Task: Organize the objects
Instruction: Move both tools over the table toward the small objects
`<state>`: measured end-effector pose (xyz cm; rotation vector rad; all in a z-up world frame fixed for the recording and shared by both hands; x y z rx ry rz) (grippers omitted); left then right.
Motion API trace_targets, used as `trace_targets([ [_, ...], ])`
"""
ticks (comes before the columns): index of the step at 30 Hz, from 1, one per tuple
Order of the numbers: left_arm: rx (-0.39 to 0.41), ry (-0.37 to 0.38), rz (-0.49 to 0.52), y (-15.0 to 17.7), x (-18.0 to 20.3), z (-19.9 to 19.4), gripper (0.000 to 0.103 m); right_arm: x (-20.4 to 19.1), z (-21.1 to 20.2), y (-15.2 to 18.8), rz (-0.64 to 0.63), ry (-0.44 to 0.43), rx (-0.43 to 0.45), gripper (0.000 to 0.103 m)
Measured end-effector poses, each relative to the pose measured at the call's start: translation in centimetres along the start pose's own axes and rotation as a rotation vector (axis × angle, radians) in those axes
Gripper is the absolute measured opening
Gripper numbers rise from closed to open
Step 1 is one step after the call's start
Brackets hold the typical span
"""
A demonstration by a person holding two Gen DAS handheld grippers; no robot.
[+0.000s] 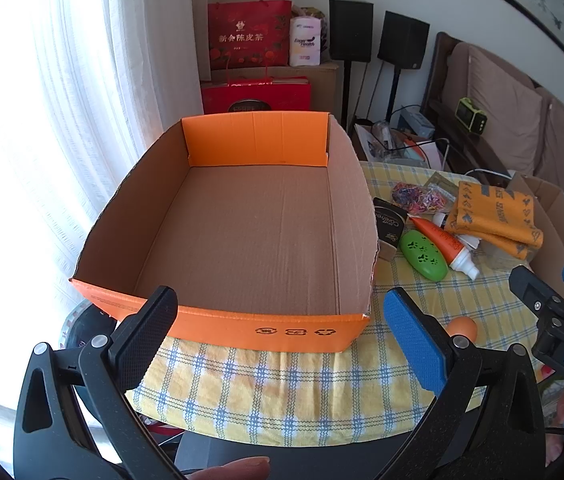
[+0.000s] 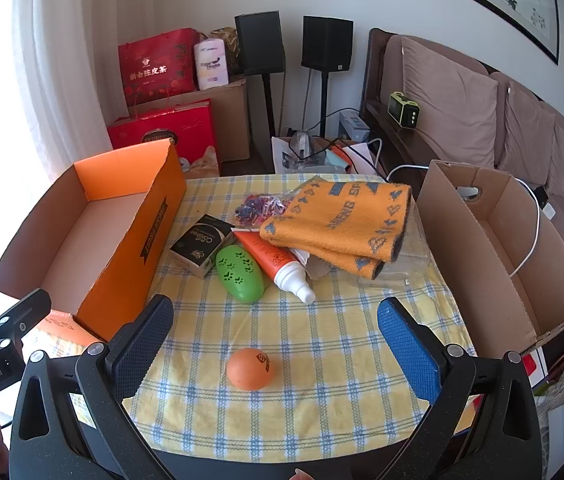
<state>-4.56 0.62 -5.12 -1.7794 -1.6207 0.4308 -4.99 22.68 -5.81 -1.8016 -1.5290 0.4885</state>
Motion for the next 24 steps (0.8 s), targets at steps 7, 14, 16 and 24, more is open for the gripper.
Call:
trace_targets([
  [7, 0.0, 0.0, 0.007, -0.1, 0.0, 0.1, 0.103, 0.0, 0.0, 0.0, 0.0, 0.001, 0.001, 0.103],
  [14, 0.0, -0.004, 0.013, -0.1, 0.1, 0.2, 0.103, 0.4, 0.0, -0.3, 0.005, 0.006, 0.003, 0.103],
  [16, 0.001, -0.005, 0.013, -0.1, 0.1, 0.2, 0.103, 0.5, 0.1, -0.4, 0.007, 0.006, 0.002, 0.103],
  [24, 0.017, 0.015, 0.046, -0.9, 0.9, 1.1, 0.103, 1.1, 0.5, -0.7, -0.001, 0.025, 0.01, 0.103],
])
Point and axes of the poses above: each gripper's, at about its wrist camera, not at the fingertips, and z roughly the way its jaws point, x to its right, y to its underside, the point moved 7 cm from there along z, roughly the way its jaws point, and after that the axes turned 14 degrees about y, right-handed, at the moved point
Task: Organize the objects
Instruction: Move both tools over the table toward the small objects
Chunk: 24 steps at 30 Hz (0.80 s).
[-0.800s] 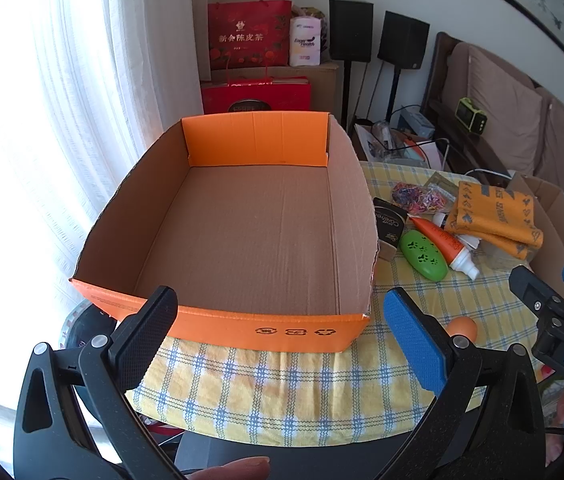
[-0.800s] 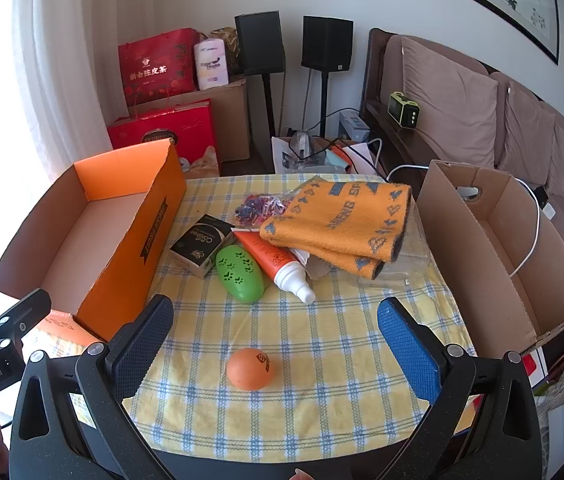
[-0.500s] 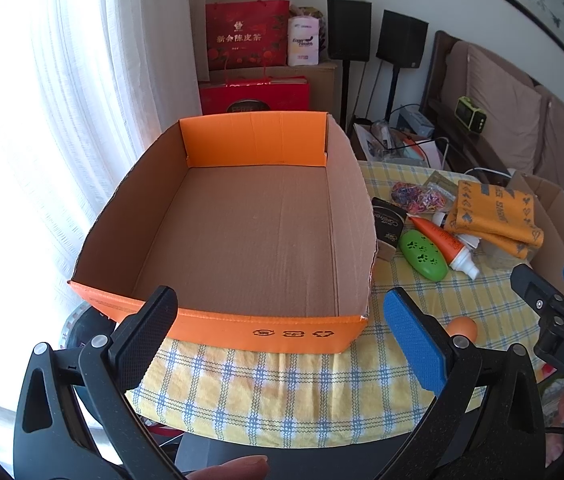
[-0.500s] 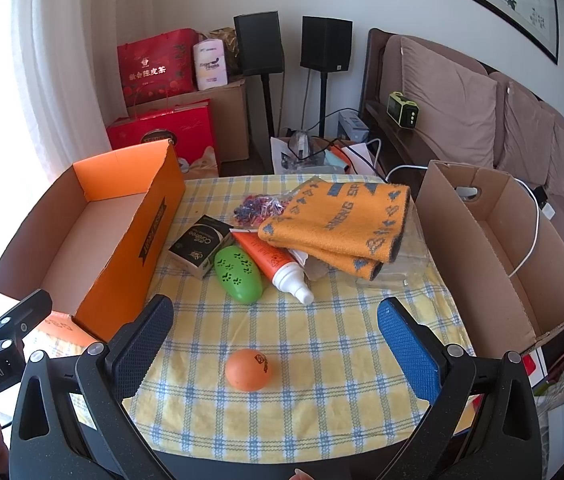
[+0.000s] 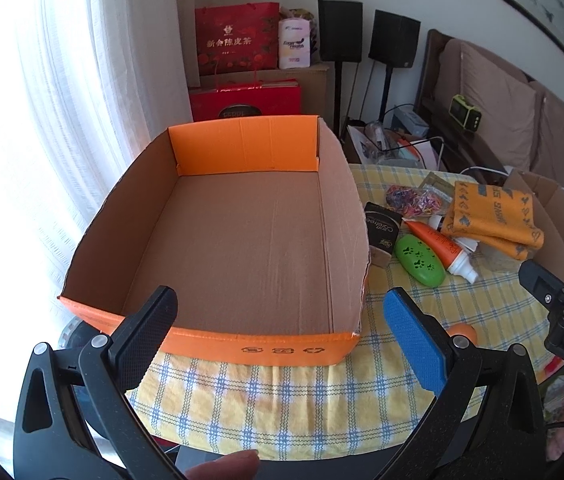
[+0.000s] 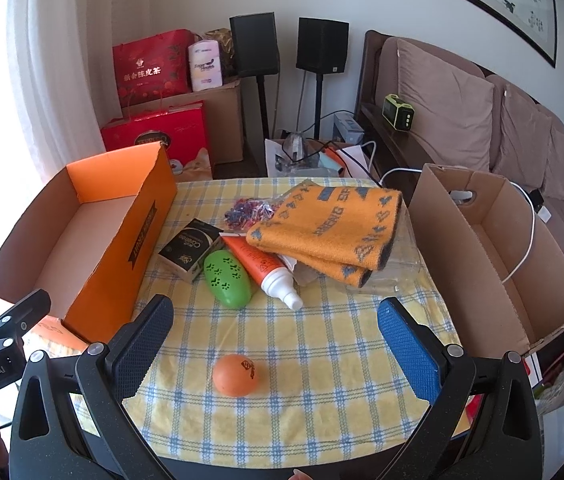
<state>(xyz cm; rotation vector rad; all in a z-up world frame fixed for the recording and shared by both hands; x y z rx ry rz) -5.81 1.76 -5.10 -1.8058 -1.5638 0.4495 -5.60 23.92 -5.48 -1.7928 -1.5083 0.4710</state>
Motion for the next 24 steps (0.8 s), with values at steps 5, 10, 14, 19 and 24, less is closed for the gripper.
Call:
trace_targets([
  [5, 0.041, 0.055, 0.042, -1.6, 1.3, 0.4, 0.103, 1.8, 0.7, -0.9, 0.016, 0.023, 0.011, 0.103],
  [10, 0.032, 0.153, 0.057, -2.8, 2.8, 1.2, 0.103, 4.5, 1.4, -1.9, 0.032, 0.068, 0.031, 0.103],
  [14, 0.031, 0.191, 0.074, -3.4, 4.5, 2.1, 0.103, 7.1, 2.1, -2.4, 0.073, 0.07, 0.029, 0.103],
  [19, 0.007, 0.258, 0.115, -4.1, 7.3, 3.7, 0.097, 9.7, 2.8, -3.0, 0.11, 0.071, 0.027, 0.103],
  [24, -0.045, 0.351, 0.133, -4.9, 10.4, 5.8, 0.09, 11.0, 3.6, -3.4, 0.133, 0.046, 0.009, 0.094],
])
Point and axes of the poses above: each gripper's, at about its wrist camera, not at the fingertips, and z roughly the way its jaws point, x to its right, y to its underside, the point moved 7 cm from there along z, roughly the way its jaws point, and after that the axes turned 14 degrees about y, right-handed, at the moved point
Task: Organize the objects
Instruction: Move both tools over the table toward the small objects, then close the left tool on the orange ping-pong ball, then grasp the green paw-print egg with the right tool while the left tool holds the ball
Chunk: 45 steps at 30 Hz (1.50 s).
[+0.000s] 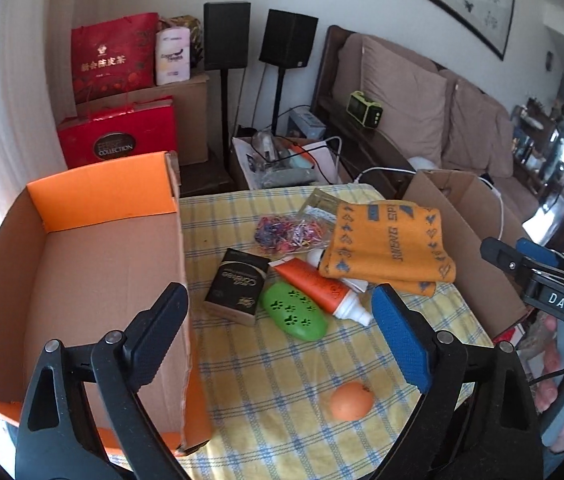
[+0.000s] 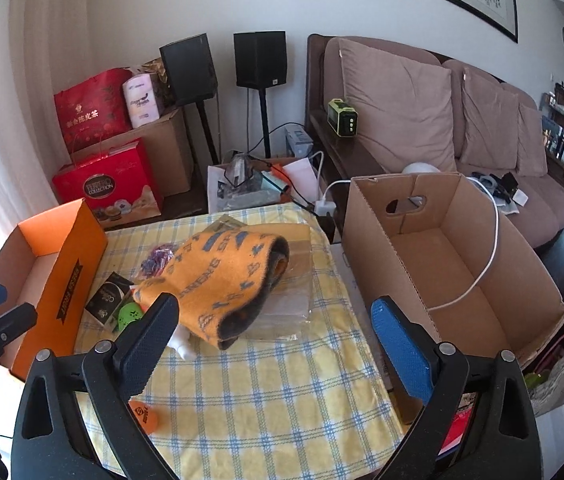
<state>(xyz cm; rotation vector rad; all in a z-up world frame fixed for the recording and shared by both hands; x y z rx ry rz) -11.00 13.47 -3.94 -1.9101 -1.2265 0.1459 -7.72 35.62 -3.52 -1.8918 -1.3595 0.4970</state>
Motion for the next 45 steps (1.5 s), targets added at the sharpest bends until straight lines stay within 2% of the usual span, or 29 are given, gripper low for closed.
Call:
trace_targets([
  [3, -0.05, 0.06, -0.002, -0.6, 1.2, 2.3, 0.082, 0.3, 0.9, -0.3, 0.01, -0.03, -0.027, 0.087],
  [5, -0.075, 0.083, -0.014, -0.8, 1.6, 3.8, 0.08, 0.4, 1.4, -0.5, 0.017, -0.039, -0.038, 0.083],
  [8, -0.097, 0.087, -0.018, -1.0, 2.1, 5.7, 0.079, 0.5, 2.1, -0.7, 0.025, -0.059, -0.052, 0.078],
  [14, -0.129, 0.087, -0.022, -0.4, 2.1, 7.4, 0.079, 0.1, 2.9, -0.4, 0.024, -0.077, -0.071, 0.077],
  [21, -0.192, 0.104, 0.008, 3.6, 2.1, 7.0, 0.081, 0.4, 3.3, 1.2, 0.038, -0.098, -0.104, 0.077],
  [25, -0.234, 0.09, 0.074, 6.9, 3.1, 6.7, 0.081, 0.3, 3.0, 1.9, 0.027, -0.092, -0.102, 0.078],
  [30, -0.249, 0.009, 0.172, 10.1, 3.8, 6.9, 0.081, -0.2, 2.4, 2.1, 0.018, -0.087, -0.09, 0.079],
  [32, -0.255, 0.009, 0.173, 10.7, 3.8, 7.3, 0.08, -0.5, 2.0, 2.5, 0.007, -0.092, -0.086, 0.08],
  [34, -0.261, 0.006, 0.176, 11.1, 3.7, 7.8, 0.073, -0.8, 1.8, 3.1, 0.002, -0.104, -0.093, 0.08],
  [36, -0.278, 0.005, 0.176, 11.5, 3.6, 8.4, 0.044, -1.0, 1.8, 3.5, -0.002, -0.111, -0.1, 0.08],
  [37, -0.287, 0.01, 0.17, 11.7, 3.5, 8.6, 0.037, -1.1, 1.8, 3.7, -0.004, -0.111, -0.104, 0.08],
  [41, -0.268, 0.044, 0.135, 11.9, 3.2, 8.3, 0.036, -1.8, 2.0, 4.4, -0.01, -0.141, -0.123, 0.08],
  [45, -0.224, 0.061, 0.1, 11.3, 2.8, 6.3, 0.036, -3.0, 1.9, 5.0, -0.032, -0.181, -0.138, 0.079],
])
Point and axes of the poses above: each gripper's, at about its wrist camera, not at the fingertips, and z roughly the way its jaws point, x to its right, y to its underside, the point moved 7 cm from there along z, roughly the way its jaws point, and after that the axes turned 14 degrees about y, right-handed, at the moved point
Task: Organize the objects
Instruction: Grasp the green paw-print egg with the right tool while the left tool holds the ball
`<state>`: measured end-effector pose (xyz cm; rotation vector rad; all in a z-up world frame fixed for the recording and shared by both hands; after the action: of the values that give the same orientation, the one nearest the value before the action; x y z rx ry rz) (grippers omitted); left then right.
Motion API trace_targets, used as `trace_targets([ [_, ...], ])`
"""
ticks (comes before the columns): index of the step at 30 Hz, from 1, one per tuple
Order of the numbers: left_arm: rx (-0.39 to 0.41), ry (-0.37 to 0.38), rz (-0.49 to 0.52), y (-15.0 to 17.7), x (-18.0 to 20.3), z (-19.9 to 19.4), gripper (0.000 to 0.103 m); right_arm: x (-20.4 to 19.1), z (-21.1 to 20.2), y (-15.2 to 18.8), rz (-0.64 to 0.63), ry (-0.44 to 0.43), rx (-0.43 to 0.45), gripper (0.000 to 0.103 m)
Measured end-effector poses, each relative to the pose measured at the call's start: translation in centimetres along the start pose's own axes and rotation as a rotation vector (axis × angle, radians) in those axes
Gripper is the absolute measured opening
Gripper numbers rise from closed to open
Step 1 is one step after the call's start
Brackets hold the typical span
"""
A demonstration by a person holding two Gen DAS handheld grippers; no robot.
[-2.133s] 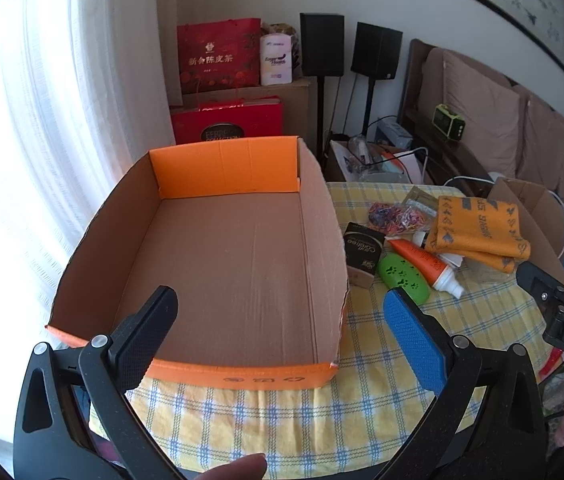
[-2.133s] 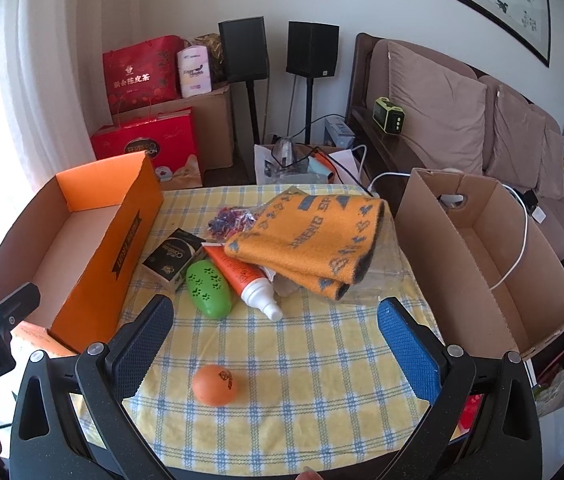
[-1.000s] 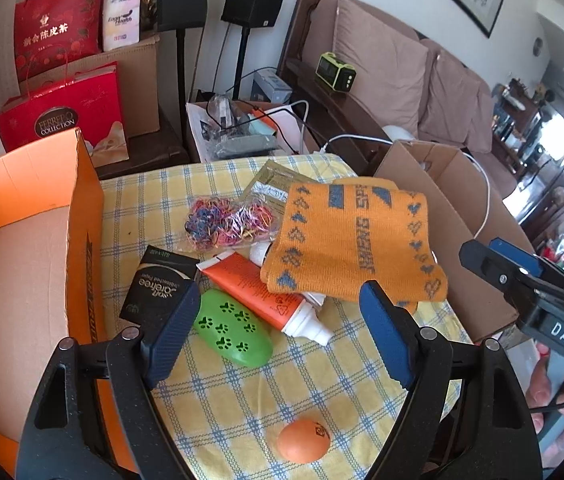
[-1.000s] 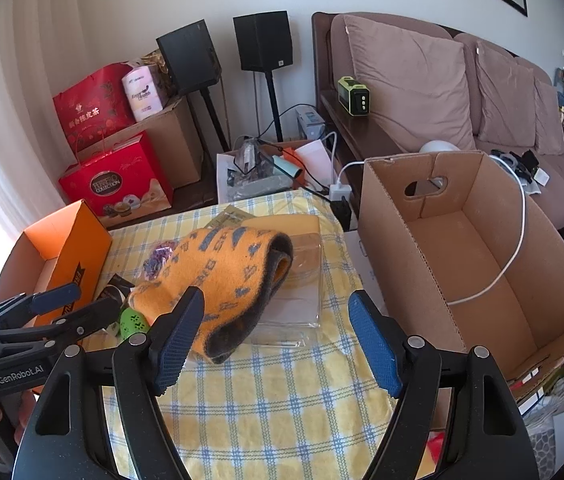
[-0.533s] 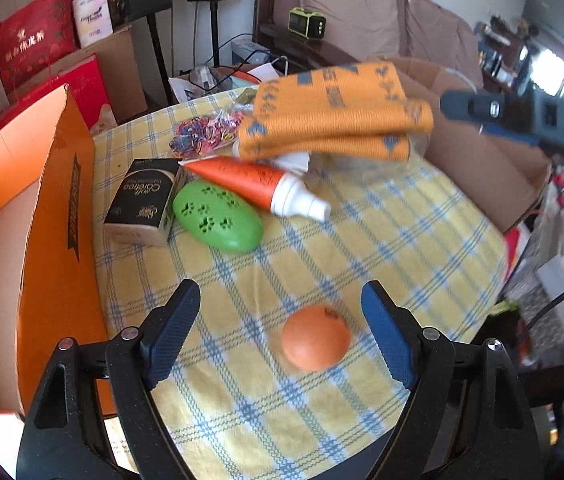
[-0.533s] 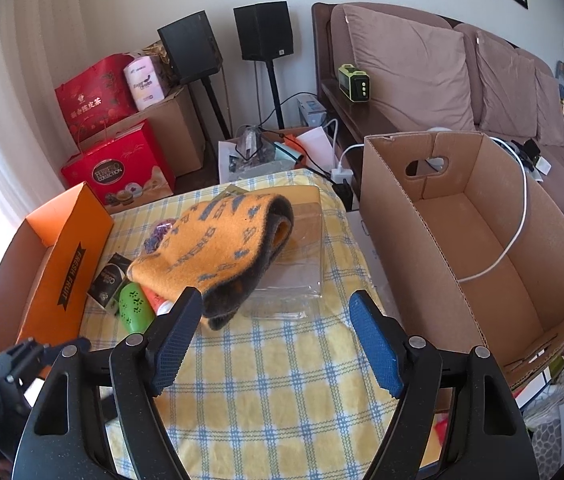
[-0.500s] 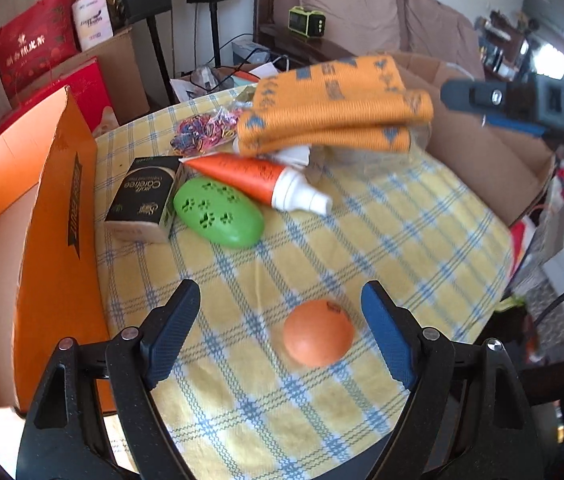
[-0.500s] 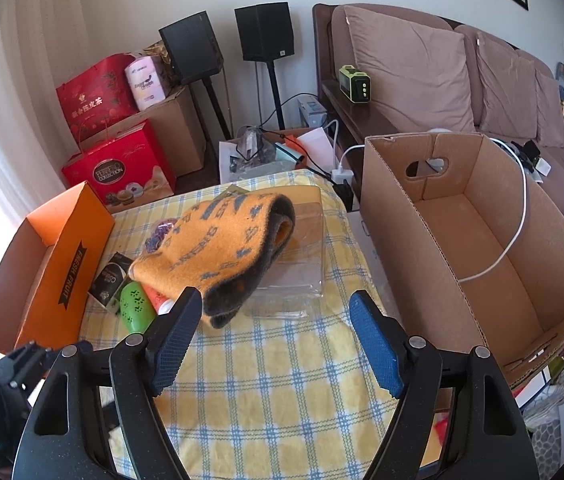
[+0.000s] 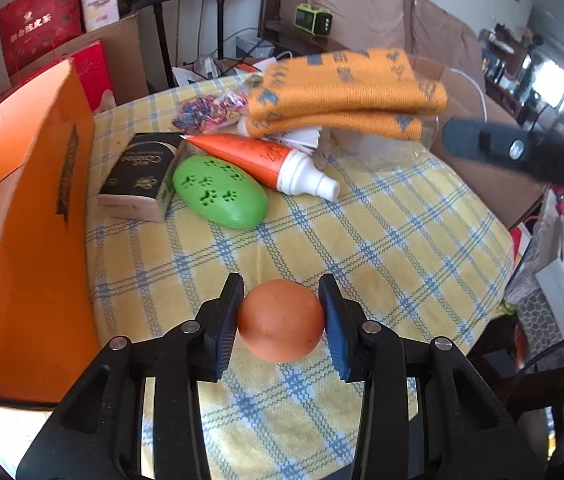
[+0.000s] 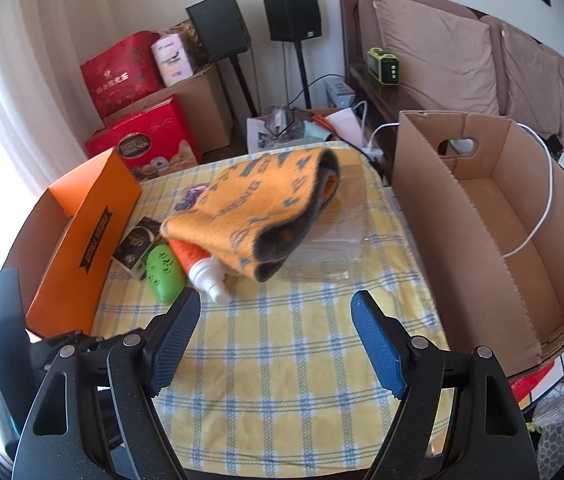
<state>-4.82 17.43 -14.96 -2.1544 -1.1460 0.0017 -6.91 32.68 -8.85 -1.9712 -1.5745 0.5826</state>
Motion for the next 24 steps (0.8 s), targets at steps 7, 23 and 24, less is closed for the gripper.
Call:
trace_targets([
  [7, 0.113, 0.031, -0.029, -0.8, -0.6, -6.5, 0.036, -3.1, 0.1, 0.9, -0.073, -0.035, 0.01, 0.077],
  [23, 0.244, -0.015, -0.164, -0.1, -6.1, -14.7, 0.036, -12.5, 4.7, 1.0, -0.246, -0.108, -0.003, 0.053],
  [24, 0.246, -0.016, -0.17, 0.0, -6.4, -14.9, 0.036, -12.9, 5.3, 0.9, -0.253, -0.106, -0.011, 0.052],
])
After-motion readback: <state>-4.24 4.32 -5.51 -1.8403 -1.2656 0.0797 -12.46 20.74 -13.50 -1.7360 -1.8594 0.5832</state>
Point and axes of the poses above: each gripper's, at about its wrist camera, not at the fingertips, and z roughly the way its jaws point, x to its right, y to its underside, the point moved 7 cm from there along z, roughly the way its jaws point, and after that the axes turned 14 degrees about y, right-handed, at the moved point
